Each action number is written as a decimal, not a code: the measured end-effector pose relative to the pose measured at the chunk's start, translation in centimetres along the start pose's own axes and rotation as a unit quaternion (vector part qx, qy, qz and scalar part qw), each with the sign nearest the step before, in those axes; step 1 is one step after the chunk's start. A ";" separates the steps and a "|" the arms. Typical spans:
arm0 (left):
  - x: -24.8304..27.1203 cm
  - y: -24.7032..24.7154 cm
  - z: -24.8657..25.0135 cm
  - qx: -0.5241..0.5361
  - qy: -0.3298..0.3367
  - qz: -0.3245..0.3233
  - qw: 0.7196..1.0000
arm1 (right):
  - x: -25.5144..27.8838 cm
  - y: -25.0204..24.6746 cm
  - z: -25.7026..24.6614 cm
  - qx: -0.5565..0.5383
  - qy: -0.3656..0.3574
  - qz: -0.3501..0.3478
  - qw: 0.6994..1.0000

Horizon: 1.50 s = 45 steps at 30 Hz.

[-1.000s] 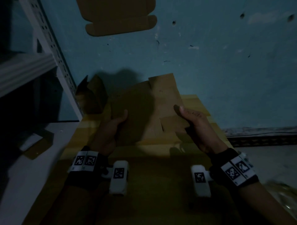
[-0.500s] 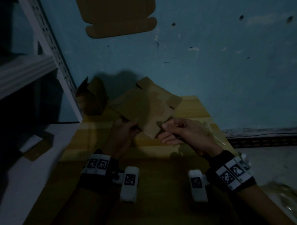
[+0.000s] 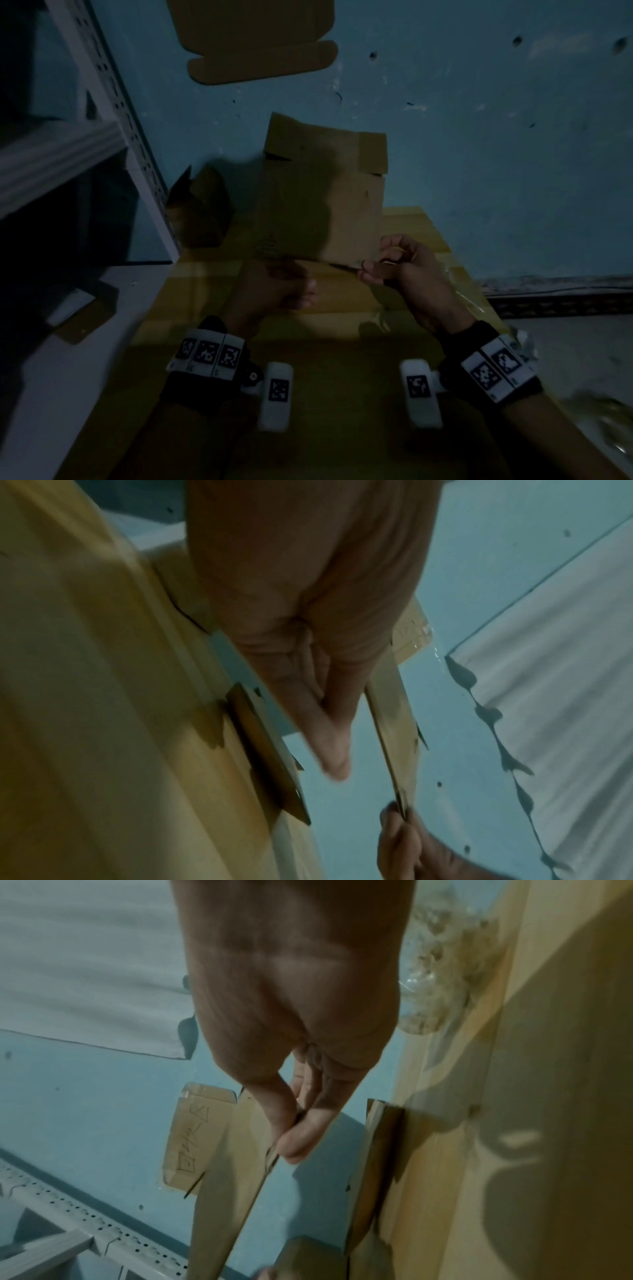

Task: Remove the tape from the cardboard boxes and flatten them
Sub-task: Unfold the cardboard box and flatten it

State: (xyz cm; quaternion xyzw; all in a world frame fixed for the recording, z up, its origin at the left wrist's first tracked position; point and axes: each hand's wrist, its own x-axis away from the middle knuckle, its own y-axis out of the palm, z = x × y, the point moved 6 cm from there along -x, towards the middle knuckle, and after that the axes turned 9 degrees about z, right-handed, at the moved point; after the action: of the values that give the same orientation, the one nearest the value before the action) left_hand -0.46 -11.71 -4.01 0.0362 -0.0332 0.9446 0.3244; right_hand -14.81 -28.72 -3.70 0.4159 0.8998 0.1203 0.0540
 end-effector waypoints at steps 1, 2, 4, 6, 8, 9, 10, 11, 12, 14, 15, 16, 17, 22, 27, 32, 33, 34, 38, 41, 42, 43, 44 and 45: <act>0.0 -0.3 -0.1 -0.010 -0.002 0.004 1.000 | 0.0 0.0 0.1 -0.008 0.002 0.005 1.000; 0.1 -0.4 -0.2 -0.024 -0.003 0.002 1.000 | -0.1 -0.1 0.3 -0.016 0.007 0.011 1.000; 0.4 -0.6 -0.1 -0.067 -0.001 0.003 0.998 | -0.1 -0.1 0.6 -0.031 0.023 0.024 0.999; 0.6 -0.9 0.0 -0.116 0.010 0.020 0.993 | -0.3 0.0 1.1 -0.038 0.034 0.033 0.998; 0.5 -1.4 0.1 -0.154 0.030 0.037 0.987 | -0.4 0.1 1.5 -0.039 0.038 0.044 0.998; 0.5 -1.6 0.1 -0.166 0.039 0.046 0.984 | -0.4 0.1 1.8 -0.039 0.039 0.050 0.997; 0.4 -1.9 0.2 -0.170 0.042 0.053 0.983 | -0.5 0.2 2.1 -0.041 0.039 0.055 0.997; 0.3 -2.2 0.4 -0.165 0.039 0.056 0.984 | -0.6 0.3 2.4 -0.043 0.043 0.059 0.996; 0.4 -2.5 0.6 -0.151 0.033 0.054 0.987 | -0.7 0.3 2.7 -0.047 0.049 0.064 0.996; 0.3 -3.3 0.9 -0.105 0.017 0.058 0.993 | -0.7 0.6 3.0 -0.054 0.061 0.071 0.994; 0.1 -3.9 0.9 -0.082 0.010 0.069 0.994 | -0.7 0.8 3.1 -0.058 0.066 0.073 0.993; -0.1 -4.6 0.9 -0.066 0.007 0.079 0.995 | -0.8 0.9 3.2 -0.066 0.071 0.076 0.992; -0.3 -5.3 0.9 -0.061 0.008 0.088 0.994 | -0.7 1.0 3.4 -0.076 0.076 0.079 0.991; -0.7 -8.9 1.2 -0.029 -0.020 0.150 0.988 | -0.4 1.5 3.6 -0.077 0.088 0.088 0.989; -0.7 -11.9 1.2 0.087 -0.042 0.192 0.977 | 0.0 1.3 4.4 -0.010 0.096 0.096 0.991; -0.5 -13.7 1.3 0.134 -0.044 0.208 0.968 | 0.9 2.8 2.0 0.011 0.034 0.064 0.997; -0.4 -13.8 1.4 0.143 -0.046 0.207 0.967 | 0.8 3.1 1.5 0.010 0.021 0.053 0.998; -0.4 -14.0 1.6 0.155 -0.048 0.205 0.965 | 0.6 3.2 1.2 0.013 0.010 0.055 0.998; 0.0 -14.8 2.0 0.191 -0.053 0.207 0.958 | -1.9 3.3 0.7 0.032 -0.006 0.092 0.995; 0.2 -15.5 2.0 0.204 -0.047 0.213 0.954 | -3.4 4.0 1.1 0.079 0.005 0.087 0.993; 0.2 -15.7 2.0 0.207 -0.048 0.213 0.954 | -3.8 4.2 1.4 0.109 0.011 0.080 0.991; 0.3 -16.0 2.0 0.212 -0.049 0.213 0.952 | -4.1 4.4 1.8 0.139 0.017 0.075 0.987; 0.3 -16.2 2.1 0.218 -0.049 0.215 0.951 | -4.4 4.4 2.2 0.165 0.023 0.077 0.983; 0.3 -16.5 2.2 0.224 -0.049 0.219 0.948 | -4.5 4.4 2.4 0.183 0.026 0.091 0.979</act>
State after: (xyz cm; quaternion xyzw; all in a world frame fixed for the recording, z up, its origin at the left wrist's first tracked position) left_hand 9.54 1.30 -1.10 0.1462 0.1565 0.9725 0.0914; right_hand -8.23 -28.97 -4.84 0.4952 0.8663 -0.0316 -0.0576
